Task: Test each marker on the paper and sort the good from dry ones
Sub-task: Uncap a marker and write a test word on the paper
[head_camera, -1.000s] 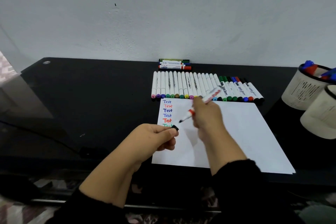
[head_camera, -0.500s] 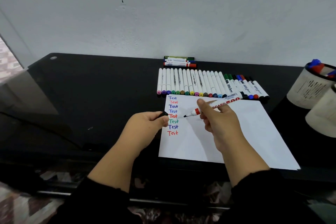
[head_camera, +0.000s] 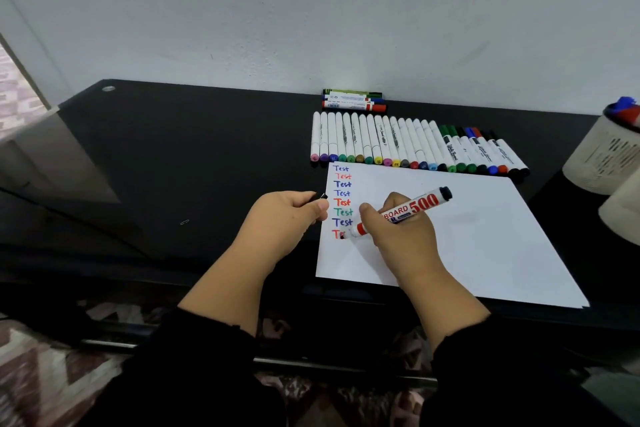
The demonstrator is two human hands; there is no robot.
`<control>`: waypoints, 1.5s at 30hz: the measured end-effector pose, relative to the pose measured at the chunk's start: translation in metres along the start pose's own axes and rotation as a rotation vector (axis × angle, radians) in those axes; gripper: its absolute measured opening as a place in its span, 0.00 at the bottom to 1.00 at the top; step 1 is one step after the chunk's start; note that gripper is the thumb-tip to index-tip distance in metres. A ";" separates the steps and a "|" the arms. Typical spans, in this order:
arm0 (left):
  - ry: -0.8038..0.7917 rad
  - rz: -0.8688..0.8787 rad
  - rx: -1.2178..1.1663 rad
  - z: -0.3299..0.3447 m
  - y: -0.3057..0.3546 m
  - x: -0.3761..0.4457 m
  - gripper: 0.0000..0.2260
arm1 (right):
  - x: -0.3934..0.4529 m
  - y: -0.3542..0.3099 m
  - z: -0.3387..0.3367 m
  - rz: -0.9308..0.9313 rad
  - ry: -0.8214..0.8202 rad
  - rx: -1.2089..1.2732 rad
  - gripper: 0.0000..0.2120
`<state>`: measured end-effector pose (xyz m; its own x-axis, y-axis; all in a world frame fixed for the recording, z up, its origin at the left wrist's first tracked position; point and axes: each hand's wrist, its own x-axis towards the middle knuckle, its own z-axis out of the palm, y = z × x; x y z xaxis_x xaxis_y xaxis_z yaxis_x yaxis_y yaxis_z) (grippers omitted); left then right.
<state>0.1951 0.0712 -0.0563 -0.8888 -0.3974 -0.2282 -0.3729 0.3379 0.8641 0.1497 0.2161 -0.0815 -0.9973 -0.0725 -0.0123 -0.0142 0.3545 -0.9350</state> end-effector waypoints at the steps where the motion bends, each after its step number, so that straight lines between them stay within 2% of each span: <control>1: 0.000 0.001 0.001 0.000 0.000 0.001 0.07 | -0.001 0.000 0.001 -0.002 -0.003 -0.014 0.19; 7: -0.016 0.010 0.033 0.001 0.002 0.008 0.07 | -0.002 0.001 0.005 -0.008 -0.033 -0.027 0.19; 13: -0.020 0.022 0.030 0.004 0.000 0.010 0.06 | -0.001 0.000 0.007 -0.044 -0.080 -0.139 0.16; 24: -0.031 -0.007 0.036 0.002 -0.001 0.006 0.07 | 0.004 0.004 0.001 -0.019 -0.005 -0.038 0.19; 33: -0.043 -0.001 0.019 0.004 0.001 0.005 0.07 | 0.005 0.006 -0.002 -0.027 -0.044 -0.054 0.18; 39: -0.043 0.001 0.050 0.005 0.001 0.005 0.07 | 0.010 0.005 -0.010 -0.039 -0.139 -0.042 0.17; 45: -0.044 0.009 0.043 0.006 0.002 0.005 0.07 | 0.010 0.007 -0.009 -0.058 -0.117 -0.050 0.17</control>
<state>0.1881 0.0751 -0.0583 -0.9026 -0.3565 -0.2412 -0.3754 0.3778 0.8463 0.1391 0.2259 -0.0853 -0.9795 -0.2012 -0.0023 -0.0784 0.3922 -0.9165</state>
